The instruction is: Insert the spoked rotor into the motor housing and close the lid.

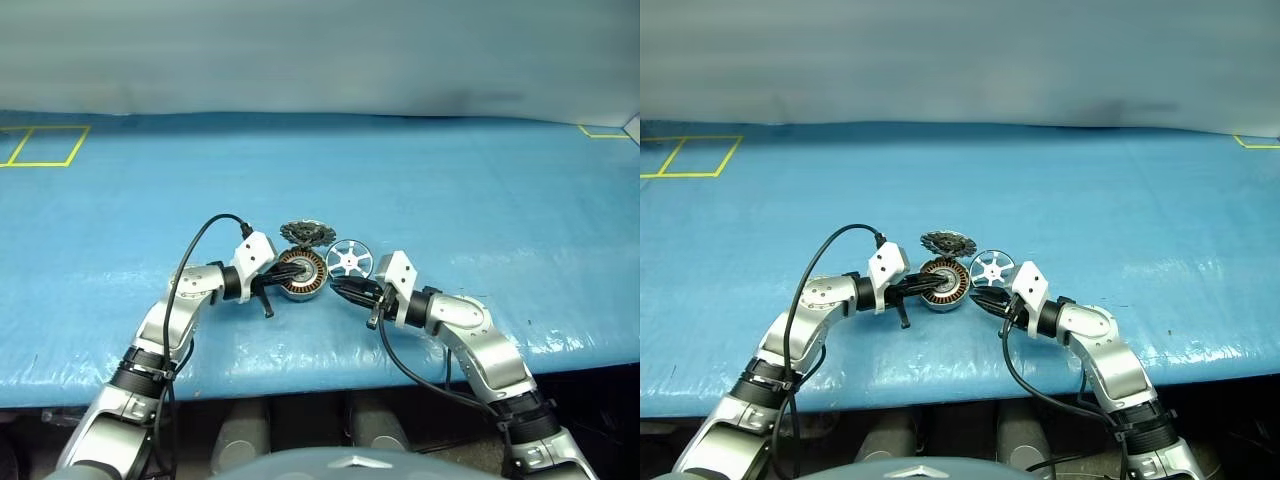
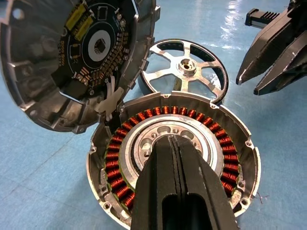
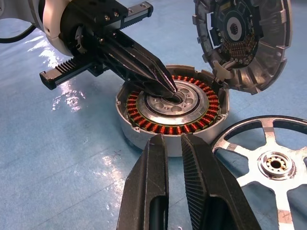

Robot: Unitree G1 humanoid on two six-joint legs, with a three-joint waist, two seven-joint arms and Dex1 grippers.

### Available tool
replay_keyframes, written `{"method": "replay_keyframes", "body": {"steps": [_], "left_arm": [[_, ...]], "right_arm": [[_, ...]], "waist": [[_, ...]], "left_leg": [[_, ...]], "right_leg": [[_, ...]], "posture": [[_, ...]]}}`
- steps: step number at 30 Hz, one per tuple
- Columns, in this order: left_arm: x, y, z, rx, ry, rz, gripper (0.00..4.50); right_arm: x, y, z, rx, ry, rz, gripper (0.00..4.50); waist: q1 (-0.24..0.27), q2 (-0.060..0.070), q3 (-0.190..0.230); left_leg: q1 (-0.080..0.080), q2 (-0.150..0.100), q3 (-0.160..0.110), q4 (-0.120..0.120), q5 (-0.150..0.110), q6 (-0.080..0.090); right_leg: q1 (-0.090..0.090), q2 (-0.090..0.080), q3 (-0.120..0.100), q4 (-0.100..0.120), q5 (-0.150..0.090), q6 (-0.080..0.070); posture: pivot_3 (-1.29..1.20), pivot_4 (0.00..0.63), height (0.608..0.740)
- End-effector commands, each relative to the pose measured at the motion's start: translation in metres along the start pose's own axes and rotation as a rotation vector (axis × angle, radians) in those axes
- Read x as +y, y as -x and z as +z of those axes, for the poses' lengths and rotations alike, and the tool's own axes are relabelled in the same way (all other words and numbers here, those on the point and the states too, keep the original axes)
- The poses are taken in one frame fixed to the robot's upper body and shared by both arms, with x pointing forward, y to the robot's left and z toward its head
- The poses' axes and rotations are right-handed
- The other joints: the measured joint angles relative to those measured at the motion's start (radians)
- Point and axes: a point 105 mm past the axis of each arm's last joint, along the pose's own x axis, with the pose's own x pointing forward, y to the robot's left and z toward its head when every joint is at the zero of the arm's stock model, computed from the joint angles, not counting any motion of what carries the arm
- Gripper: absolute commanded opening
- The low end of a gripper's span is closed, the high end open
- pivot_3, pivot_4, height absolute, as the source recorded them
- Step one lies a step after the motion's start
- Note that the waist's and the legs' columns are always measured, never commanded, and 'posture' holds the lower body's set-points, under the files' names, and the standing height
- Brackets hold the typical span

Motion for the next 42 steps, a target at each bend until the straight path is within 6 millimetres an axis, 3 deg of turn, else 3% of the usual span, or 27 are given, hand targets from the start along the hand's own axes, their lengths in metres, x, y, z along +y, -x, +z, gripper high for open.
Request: {"method": "replay_keyframes", "body": {"steps": [1,8,18,33,42], "left_arm": [[0.001,0.002,0.001,0.015,-0.027,-0.005,0.00],[0.002,0.003,0.003,0.000,-0.022,0.003,0.00],[0.003,0.001,0.031,-0.126,-0.014,-0.002,0.00],[-0.010,-0.010,-0.001,0.037,-0.015,-0.062,0.00],[-0.013,-0.008,-0.005,0.043,-0.001,-0.053,0.00]], "right_arm": [[0.000,-0.002,0.011,-0.040,0.041,0.001,0.58],[0.000,-0.004,0.012,-0.044,0.044,-0.002,0.58],[0.000,-0.005,0.012,-0.047,0.048,0.000,0.58],[-0.002,-0.004,0.011,-0.049,0.053,-0.015,0.58],[-0.004,-0.005,0.010,-0.050,0.057,-0.035,0.58]], "waist": [[0.000,0.000,0.000],[0.000,0.000,0.000],[0.001,0.000,0.000],[0.000,0.000,0.000],[0.000,0.000,-0.001]], "left_leg": [[0.000,0.000,0.000,0.000,0.000,0.000],[0.000,0.000,0.000,0.000,0.000,0.000],[0.000,0.000,0.000,0.000,0.000,0.000],[0.000,0.000,0.000,0.000,0.000,0.000],[0.001,0.000,0.000,0.000,0.000,0.000]], "right_leg": [[0.000,0.000,0.000,0.000,0.000,0.000],[0.000,0.000,0.000,0.000,0.000,0.000],[0.000,0.000,0.000,0.000,0.000,0.000],[0.000,0.000,0.000,0.000,0.000,0.000],[0.001,0.000,0.000,0.000,0.000,0.000]], "posture": [[0.00,0.150,0.740],[0.00,0.150,0.740],[0.00,0.150,0.740],[0.00,0.150,0.740],[0.00,0.150,0.740]]}}
